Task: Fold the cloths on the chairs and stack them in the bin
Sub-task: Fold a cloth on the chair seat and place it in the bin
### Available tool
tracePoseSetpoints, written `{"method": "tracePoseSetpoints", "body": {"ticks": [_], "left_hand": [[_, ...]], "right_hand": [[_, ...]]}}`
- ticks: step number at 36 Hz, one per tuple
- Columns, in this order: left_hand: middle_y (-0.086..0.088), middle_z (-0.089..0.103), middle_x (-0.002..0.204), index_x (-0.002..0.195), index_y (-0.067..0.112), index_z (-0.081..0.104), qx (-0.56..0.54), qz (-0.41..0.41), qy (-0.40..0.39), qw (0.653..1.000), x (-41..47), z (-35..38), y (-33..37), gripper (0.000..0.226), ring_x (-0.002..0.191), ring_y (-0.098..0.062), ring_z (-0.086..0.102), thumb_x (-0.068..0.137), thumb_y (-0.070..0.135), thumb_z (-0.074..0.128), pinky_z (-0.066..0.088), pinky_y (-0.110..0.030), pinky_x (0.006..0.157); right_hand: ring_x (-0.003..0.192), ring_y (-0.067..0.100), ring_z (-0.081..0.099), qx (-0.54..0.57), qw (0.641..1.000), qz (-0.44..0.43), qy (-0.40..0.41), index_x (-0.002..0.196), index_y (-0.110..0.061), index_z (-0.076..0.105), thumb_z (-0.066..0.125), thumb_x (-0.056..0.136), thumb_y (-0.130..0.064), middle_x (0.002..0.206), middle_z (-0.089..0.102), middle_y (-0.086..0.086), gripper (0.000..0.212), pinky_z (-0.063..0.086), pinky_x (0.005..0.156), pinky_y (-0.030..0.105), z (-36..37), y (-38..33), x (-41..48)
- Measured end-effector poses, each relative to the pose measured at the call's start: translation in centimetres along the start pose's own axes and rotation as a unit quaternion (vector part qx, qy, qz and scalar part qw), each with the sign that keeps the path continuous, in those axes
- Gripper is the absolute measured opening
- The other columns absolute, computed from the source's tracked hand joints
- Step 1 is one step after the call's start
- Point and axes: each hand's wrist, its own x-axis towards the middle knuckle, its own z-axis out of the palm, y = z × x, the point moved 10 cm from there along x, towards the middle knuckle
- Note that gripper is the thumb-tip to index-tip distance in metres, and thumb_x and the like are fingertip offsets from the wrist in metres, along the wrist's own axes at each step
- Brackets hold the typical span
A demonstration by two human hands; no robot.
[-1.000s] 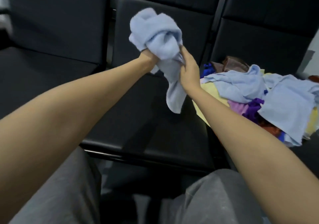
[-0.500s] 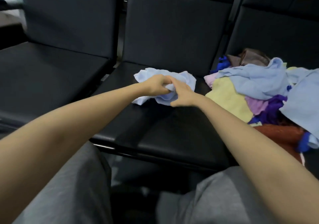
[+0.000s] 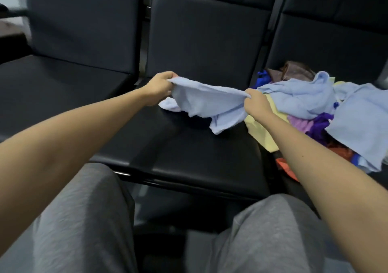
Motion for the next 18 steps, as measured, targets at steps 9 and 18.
{"method": "tracePoseSetpoints", "body": {"ticks": [9, 18], "left_hand": [[0.001, 0.053, 0.063, 0.067, 0.014, 0.053, -0.114, 0.018, 0.020, 0.993, -0.7, -1.3, 7.5, 0.008, 0.061, -0.015, 0.053, 0.072, 0.021, 0.051, 0.041, -0.025, 0.059], [0.002, 0.065, 0.107, 0.114, 0.021, 0.063, 0.565, -0.056, -0.231, 0.790, -2.5, 3.3, 1.0, 0.035, 0.096, -0.019, 0.060, 0.082, 0.034, 0.069, 0.050, -0.035, 0.089]], "right_hand": [[0.083, 0.018, 0.049, 0.192, 0.981, -0.014, 0.011, 0.099, -0.012, 0.054, 0.043, 0.096, -0.033, 0.091, 0.055, -0.001, 0.024, 0.036, 0.065, 0.025, -4.2, -3.9, -0.3], [0.086, 0.023, 0.058, -0.389, 0.876, -0.144, -0.245, 0.104, -0.015, 0.060, 0.067, 0.079, -0.036, 0.100, 0.065, 0.002, 0.034, 0.044, 0.068, 0.029, 3.4, -4.7, -3.3]]}}
